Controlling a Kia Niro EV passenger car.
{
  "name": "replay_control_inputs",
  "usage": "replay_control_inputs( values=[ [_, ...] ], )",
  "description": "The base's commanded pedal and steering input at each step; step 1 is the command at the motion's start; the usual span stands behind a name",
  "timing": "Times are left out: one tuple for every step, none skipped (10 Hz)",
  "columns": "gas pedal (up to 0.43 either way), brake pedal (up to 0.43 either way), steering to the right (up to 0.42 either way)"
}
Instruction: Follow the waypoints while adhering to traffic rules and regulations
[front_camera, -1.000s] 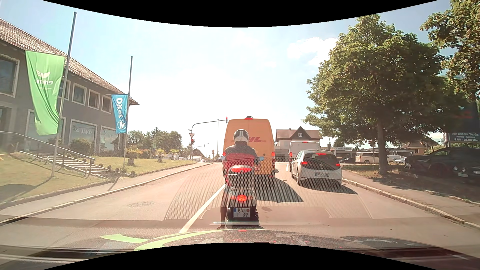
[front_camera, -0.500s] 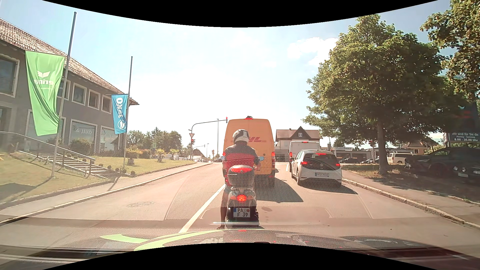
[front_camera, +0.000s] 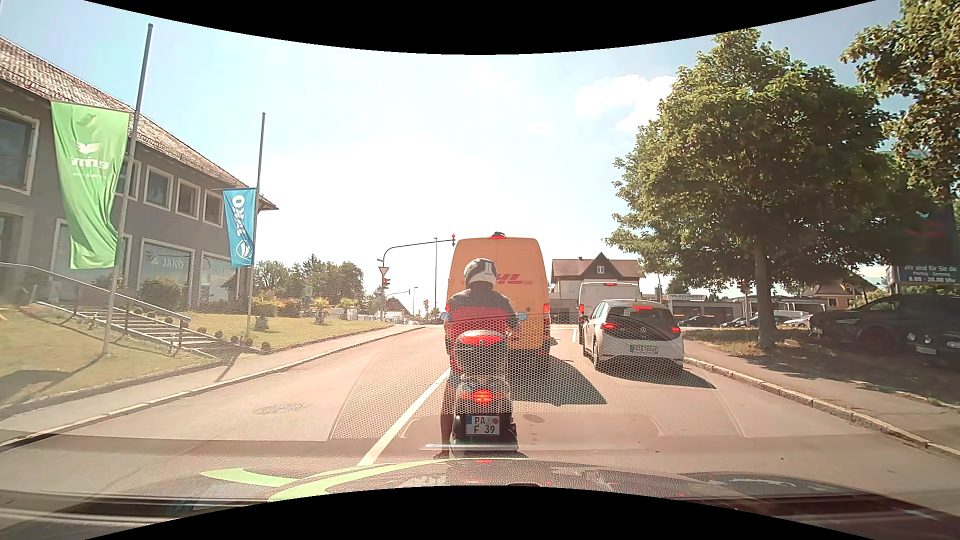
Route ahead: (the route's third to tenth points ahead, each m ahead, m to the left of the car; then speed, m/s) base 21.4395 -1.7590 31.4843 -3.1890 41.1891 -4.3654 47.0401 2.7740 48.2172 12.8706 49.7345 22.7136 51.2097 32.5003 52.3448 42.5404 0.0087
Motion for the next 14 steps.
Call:
replay_control_inputs(
  values=[
    [0.000,0.244,0.024],
    [0.000,0.250,0.024],
    [0.000,0.250,0.024],
    [0.000,0.244,0.024],
    [0.000,0.244,0.024],
    [0.000,0.250,0.024],
    [0.000,0.244,0.024],
    [0.000,0.250,0.024],
    [0.000,0.250,0.024],
    [0.000,0.244,0.024],
    [0.000,0.250,0.024],
    [0.000,0.250,0.024],
    [0.000,0.250,0.024],
    [0.000,0.250,0.024]
  ],
)
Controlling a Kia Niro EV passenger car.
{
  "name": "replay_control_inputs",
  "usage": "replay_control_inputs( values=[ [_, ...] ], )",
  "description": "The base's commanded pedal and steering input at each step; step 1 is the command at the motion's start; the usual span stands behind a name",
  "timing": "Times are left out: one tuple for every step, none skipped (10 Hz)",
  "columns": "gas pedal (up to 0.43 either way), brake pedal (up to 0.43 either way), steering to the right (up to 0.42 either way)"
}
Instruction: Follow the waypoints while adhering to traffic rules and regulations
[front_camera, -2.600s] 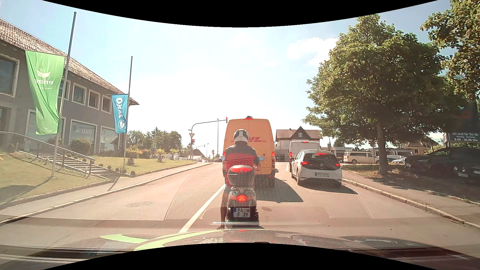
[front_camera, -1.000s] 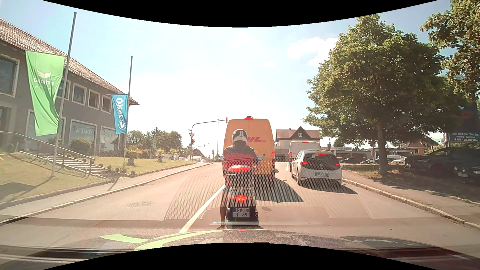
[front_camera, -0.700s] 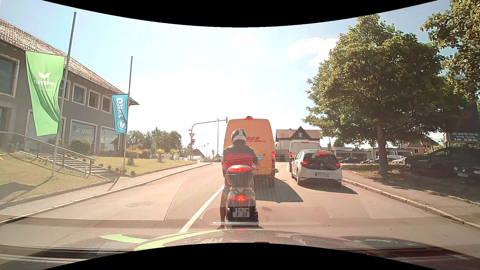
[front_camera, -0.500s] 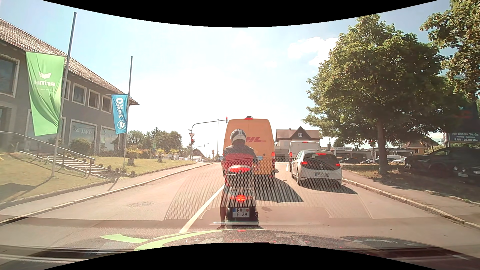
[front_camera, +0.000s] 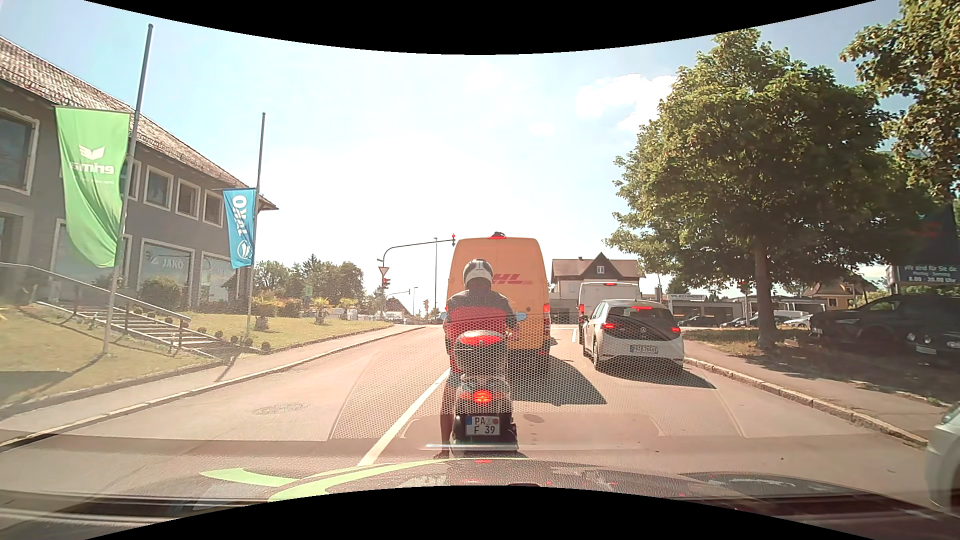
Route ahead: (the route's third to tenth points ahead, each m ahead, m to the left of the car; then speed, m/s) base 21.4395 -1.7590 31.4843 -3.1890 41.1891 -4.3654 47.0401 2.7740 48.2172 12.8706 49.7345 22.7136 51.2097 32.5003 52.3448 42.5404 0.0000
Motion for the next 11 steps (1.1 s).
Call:
replay_control_inputs(
  values=[
    [0.000,0.250,0.024],
    [0.000,0.244,0.024],
    [0.000,0.244,0.024],
    [0.000,0.250,0.024],
    [0.000,0.250,0.024],
    [0.000,0.244,0.024],
    [0.000,0.244,0.024],
    [0.000,0.244,0.024],
    [0.000,0.244,0.024],
    [0.000,0.244,0.024],
    [0.000,0.244,0.024]
  ],
)
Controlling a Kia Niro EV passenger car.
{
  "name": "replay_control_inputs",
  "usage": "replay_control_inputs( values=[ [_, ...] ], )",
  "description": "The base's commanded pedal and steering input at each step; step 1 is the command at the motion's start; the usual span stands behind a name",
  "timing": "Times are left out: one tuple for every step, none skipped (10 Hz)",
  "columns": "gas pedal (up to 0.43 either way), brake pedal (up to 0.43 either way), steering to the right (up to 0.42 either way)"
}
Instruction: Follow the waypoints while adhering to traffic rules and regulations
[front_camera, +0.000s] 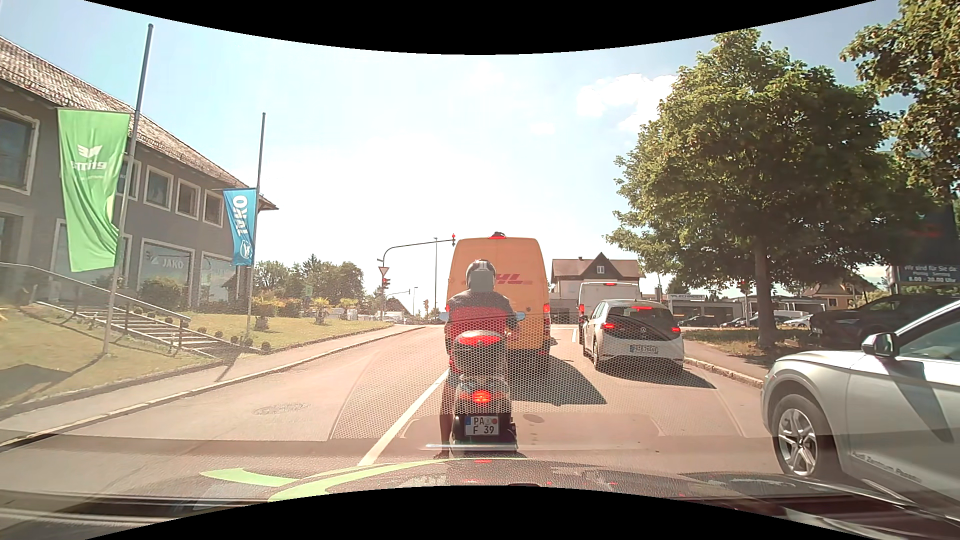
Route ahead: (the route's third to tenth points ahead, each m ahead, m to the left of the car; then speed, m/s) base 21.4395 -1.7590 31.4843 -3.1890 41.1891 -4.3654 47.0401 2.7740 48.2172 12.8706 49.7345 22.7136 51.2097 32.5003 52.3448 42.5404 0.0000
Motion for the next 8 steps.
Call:
replay_control_inputs(
  values=[
    [0.000,0.244,0.024],
    [0.000,0.244,0.024],
    [0.000,0.250,0.024],
    [0.000,0.244,0.024],
    [0.000,0.250,0.024],
    [0.000,0.250,0.024],
    [0.000,0.250,0.024],
    [0.000,0.250,0.024]
  ],
)
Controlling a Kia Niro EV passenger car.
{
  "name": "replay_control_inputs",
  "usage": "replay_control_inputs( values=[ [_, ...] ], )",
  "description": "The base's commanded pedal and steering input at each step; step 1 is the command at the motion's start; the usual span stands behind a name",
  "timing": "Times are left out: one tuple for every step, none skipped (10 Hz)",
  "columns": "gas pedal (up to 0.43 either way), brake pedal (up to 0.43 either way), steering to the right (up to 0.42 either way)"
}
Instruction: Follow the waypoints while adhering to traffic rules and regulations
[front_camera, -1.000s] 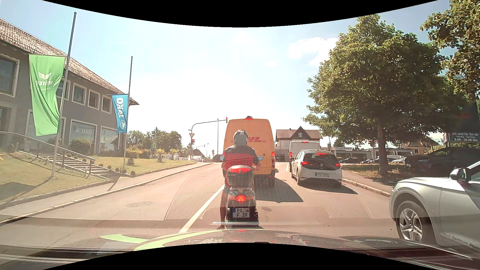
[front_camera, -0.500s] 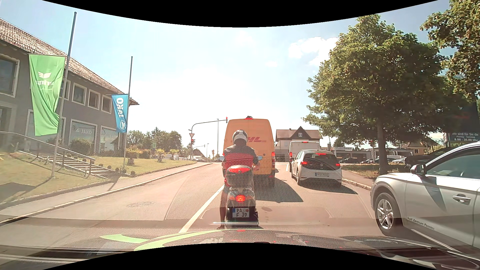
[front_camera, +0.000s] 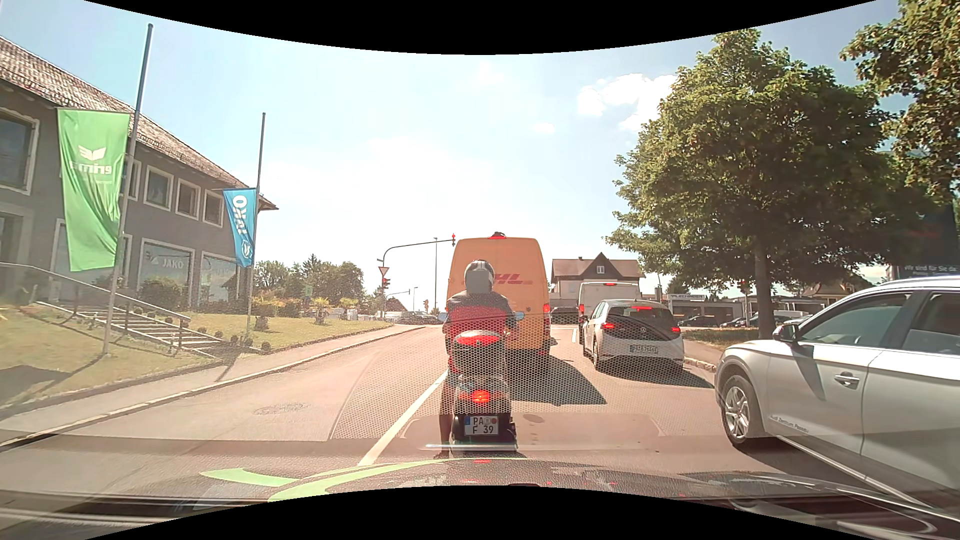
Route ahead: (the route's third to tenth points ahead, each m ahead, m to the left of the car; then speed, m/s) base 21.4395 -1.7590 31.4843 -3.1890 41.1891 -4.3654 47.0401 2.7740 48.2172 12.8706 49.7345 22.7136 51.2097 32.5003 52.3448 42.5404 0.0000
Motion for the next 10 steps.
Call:
replay_control_inputs(
  values=[
    [0.000,0.250,0.024],
    [0.000,0.244,0.024],
    [0.000,0.244,0.024],
    [0.000,0.250,0.024],
    [0.000,0.250,0.024],
    [0.000,0.244,0.024],
    [0.000,0.244,0.024],
    [0.000,0.244,0.024],
    [0.000,0.244,0.024],
    [0.000,0.244,0.024]
  ],
)
